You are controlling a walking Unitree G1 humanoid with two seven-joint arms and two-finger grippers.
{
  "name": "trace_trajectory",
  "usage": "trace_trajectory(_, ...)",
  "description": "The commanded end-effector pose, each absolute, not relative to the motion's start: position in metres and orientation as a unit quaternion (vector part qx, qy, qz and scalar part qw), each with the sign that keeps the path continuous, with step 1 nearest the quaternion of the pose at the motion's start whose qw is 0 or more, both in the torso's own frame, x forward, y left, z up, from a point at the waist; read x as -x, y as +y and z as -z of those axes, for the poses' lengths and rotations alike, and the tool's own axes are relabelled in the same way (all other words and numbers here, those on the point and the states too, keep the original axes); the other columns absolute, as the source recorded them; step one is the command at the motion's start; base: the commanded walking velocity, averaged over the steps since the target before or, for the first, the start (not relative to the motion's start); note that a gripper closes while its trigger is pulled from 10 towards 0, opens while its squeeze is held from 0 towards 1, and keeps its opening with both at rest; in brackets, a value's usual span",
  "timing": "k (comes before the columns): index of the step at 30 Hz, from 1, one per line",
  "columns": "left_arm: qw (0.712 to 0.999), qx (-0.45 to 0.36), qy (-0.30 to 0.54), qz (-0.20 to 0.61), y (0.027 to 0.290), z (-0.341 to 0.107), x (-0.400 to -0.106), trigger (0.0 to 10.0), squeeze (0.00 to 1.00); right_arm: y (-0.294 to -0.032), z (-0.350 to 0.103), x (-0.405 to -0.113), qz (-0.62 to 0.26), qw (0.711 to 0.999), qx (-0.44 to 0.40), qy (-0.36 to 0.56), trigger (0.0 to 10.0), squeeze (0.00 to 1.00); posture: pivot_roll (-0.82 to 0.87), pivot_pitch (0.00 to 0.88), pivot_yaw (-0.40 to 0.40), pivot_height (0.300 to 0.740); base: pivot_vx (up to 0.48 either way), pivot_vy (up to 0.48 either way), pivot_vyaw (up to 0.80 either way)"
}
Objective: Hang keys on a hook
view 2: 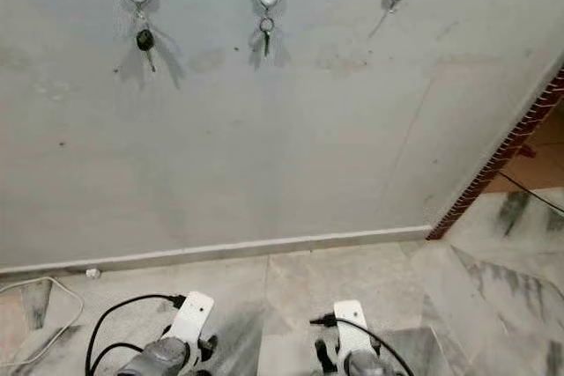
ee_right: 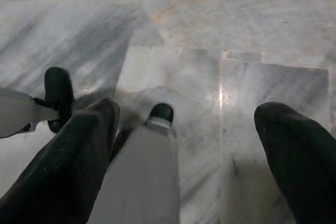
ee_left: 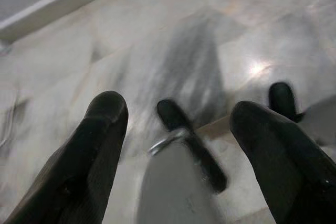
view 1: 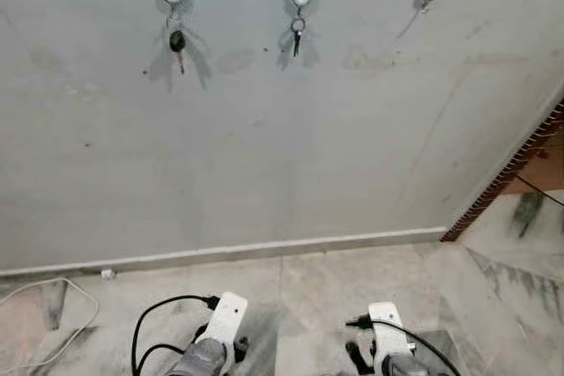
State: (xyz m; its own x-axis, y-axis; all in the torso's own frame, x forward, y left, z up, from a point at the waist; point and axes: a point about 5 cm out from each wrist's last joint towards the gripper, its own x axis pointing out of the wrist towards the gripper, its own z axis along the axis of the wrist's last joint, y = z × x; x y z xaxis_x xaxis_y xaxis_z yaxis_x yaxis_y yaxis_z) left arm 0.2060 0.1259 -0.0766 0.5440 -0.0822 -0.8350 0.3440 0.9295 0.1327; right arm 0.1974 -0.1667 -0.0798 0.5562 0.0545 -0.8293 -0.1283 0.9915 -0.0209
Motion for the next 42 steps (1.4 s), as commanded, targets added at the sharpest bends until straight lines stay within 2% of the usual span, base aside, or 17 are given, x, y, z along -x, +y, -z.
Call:
trace_trajectory(1,0.862,-0.142,0.47,0.129,0.1231,0.08,-0.1998,10.0,0.0,-0.1701,0.0815,-0.1938,-0.049,0.878,0.047,0.474,10.0,0.0,-0.03,0.053,0.005,0.74,-0.292,0.0,0.0)
trace_trajectory(42,0.854,-0.167,0.476,0.129,0.1299,0.0806,-0.1993,10.0,0.0,-0.1727,0.0814,-0.1935,-0.063,0.875,0.071,0.475,10.0,0.0,-0.02,0.045,-0.006,0.74,-0.321,0.0,0.0)
